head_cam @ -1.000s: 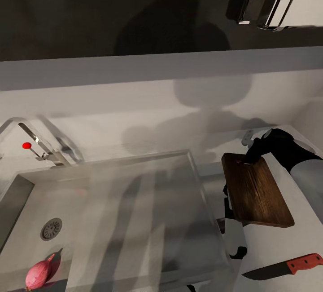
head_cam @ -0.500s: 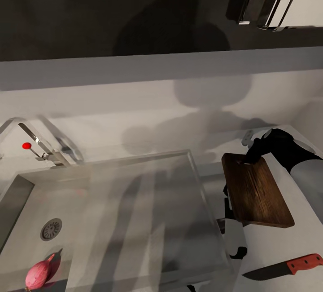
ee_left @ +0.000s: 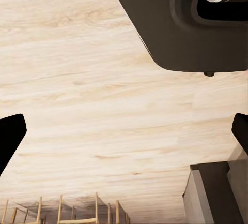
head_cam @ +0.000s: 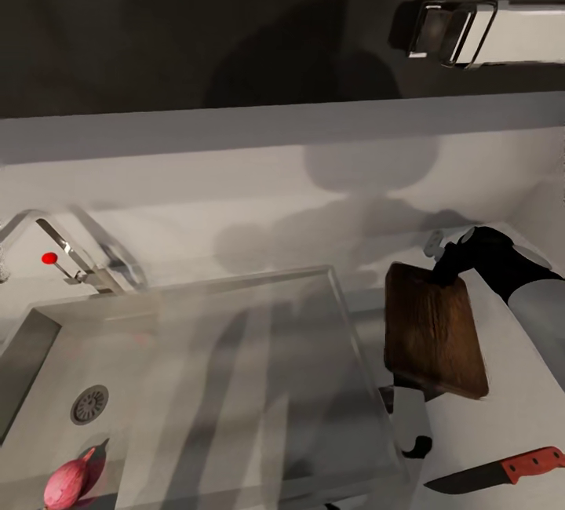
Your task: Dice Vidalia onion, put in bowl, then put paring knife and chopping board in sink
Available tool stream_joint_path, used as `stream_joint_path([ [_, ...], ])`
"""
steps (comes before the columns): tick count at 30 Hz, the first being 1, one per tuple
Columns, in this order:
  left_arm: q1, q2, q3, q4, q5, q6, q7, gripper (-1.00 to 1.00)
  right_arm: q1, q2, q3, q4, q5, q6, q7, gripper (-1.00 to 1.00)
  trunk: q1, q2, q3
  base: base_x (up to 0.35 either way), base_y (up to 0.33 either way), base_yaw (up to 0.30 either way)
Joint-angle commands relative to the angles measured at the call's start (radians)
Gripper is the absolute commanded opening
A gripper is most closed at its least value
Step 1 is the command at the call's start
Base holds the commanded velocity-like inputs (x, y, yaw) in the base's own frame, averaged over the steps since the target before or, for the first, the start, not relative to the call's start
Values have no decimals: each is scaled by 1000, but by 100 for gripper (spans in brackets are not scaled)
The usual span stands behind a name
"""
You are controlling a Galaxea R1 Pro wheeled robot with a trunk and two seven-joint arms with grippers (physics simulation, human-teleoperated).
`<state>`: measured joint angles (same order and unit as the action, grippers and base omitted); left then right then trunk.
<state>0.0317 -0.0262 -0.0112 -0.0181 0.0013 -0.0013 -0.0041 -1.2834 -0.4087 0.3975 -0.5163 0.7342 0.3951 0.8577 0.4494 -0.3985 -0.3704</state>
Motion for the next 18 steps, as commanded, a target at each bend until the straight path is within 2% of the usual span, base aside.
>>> stream_joint_path([
  [1,1,0,-1,-2,0,0,0,100,-1,-1,4,-2,2,5,4,-100,1,-2,0,0,0,0],
  [10,1,-1,-1,-2,0,0,-1,100,-1,-1,4,-2,2,-5,4,-100,1,-2,15,0,0,0],
  [11,1,-3,-1,-2,0,0,-1,100,-1,-1,4,-2,2,-79,9,-100,1,-2,16,-231,0,0],
  [18,1,-4,-1,-2,0,1,-1,100,-1,-4,4,-2,2,-80,10,-100,1,-2,28,-236,0,0],
])
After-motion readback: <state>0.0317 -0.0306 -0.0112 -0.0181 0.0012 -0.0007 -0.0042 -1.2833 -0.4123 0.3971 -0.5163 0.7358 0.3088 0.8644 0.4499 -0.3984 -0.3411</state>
